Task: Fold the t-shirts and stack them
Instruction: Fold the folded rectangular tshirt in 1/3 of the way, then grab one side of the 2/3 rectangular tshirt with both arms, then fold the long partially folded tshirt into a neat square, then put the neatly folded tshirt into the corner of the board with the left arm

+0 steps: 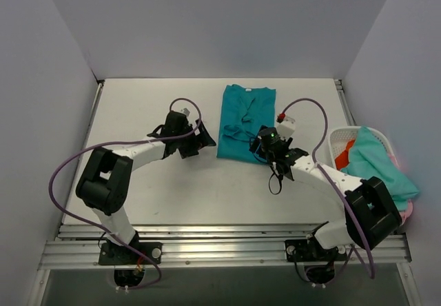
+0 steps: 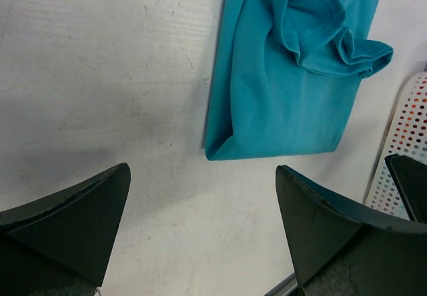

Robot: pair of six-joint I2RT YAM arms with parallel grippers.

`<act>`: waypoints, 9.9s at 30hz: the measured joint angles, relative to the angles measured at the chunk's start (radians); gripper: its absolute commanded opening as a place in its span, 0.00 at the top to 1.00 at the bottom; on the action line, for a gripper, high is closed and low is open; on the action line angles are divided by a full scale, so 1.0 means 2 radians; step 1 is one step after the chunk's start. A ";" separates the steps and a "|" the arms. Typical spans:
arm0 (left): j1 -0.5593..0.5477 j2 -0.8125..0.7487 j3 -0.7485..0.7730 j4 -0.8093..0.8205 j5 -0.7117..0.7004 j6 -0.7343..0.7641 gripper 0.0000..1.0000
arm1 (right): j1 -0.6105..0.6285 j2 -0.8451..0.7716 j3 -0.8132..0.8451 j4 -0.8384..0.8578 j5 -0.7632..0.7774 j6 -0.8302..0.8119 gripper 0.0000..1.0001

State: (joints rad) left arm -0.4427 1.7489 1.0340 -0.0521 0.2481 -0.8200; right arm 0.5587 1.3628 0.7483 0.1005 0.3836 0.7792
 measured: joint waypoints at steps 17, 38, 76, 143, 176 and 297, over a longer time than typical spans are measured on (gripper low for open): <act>0.008 0.018 0.008 0.031 -0.007 0.000 0.00 | 0.003 0.219 0.135 0.027 -0.004 0.031 1.00; 0.043 0.028 0.001 0.055 0.015 0.008 0.00 | -0.018 0.311 0.224 0.014 -0.003 0.023 1.00; -0.008 -0.011 -0.050 0.116 0.003 -0.033 0.06 | -0.120 -0.094 0.003 -0.034 0.030 -0.006 0.03; -0.044 0.130 0.004 0.198 -0.033 -0.102 0.98 | -0.070 0.045 -0.112 0.112 -0.097 0.059 1.00; -0.094 -0.161 0.016 -0.030 -0.150 -0.051 0.96 | 0.027 -0.010 0.123 -0.115 0.018 0.036 1.00; 0.362 0.216 0.287 -0.084 -0.175 -0.116 0.61 | -0.158 -0.118 0.056 -0.010 -0.062 0.002 0.11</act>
State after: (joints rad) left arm 0.2806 2.1815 1.6077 -0.2203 -0.1013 -1.0512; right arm 0.2424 1.1275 0.8600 0.0811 0.2604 0.7841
